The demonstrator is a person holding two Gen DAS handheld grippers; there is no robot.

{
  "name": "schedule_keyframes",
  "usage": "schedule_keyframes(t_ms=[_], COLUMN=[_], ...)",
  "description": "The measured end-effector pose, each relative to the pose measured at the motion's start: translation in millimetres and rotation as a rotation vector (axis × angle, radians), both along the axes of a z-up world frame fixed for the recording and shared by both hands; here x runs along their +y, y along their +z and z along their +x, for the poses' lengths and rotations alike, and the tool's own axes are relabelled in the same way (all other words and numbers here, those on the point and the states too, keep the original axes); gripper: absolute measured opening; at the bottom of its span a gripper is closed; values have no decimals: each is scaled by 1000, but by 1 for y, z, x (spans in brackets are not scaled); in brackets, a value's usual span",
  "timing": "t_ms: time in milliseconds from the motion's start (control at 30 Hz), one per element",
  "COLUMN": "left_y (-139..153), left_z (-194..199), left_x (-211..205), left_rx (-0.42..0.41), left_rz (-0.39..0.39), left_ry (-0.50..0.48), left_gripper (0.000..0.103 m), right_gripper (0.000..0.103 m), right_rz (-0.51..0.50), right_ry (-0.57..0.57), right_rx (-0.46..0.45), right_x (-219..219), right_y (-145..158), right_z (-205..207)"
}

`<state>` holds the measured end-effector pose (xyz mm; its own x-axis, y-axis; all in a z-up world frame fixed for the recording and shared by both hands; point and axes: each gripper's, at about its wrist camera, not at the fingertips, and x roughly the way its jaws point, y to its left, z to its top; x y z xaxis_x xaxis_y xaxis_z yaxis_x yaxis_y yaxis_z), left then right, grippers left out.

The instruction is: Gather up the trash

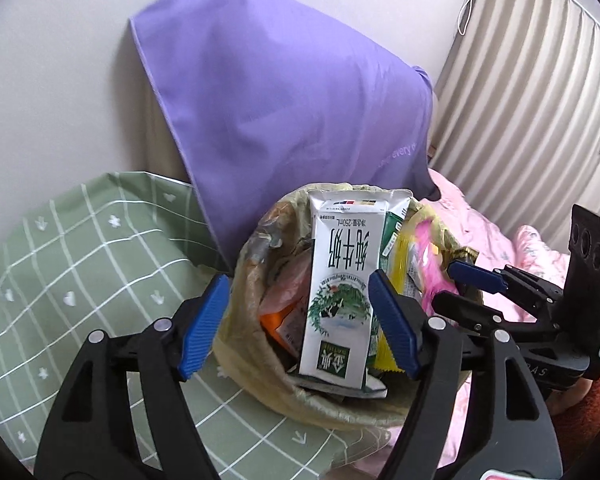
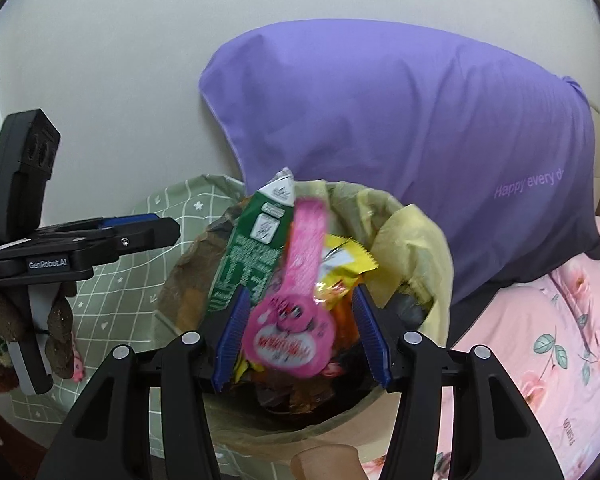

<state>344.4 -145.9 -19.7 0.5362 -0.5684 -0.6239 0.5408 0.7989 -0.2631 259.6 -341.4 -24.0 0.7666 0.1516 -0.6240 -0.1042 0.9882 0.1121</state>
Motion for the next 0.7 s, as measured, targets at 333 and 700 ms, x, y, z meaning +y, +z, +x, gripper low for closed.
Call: schedule_keyframes(t_ms=[333, 700], left_y=[25, 29], left_z=[-83, -238], left_x=[47, 131], left_rx=[-71, -120], left_rz=[10, 121], left_ry=[149, 479], left_gripper=[92, 92], right_gripper=[51, 50], right_rz=[-41, -12], right_ry=[-8, 113], right_rx=[-48, -76], right_x=[32, 106], right_y=[26, 40], right_z=[-53, -156])
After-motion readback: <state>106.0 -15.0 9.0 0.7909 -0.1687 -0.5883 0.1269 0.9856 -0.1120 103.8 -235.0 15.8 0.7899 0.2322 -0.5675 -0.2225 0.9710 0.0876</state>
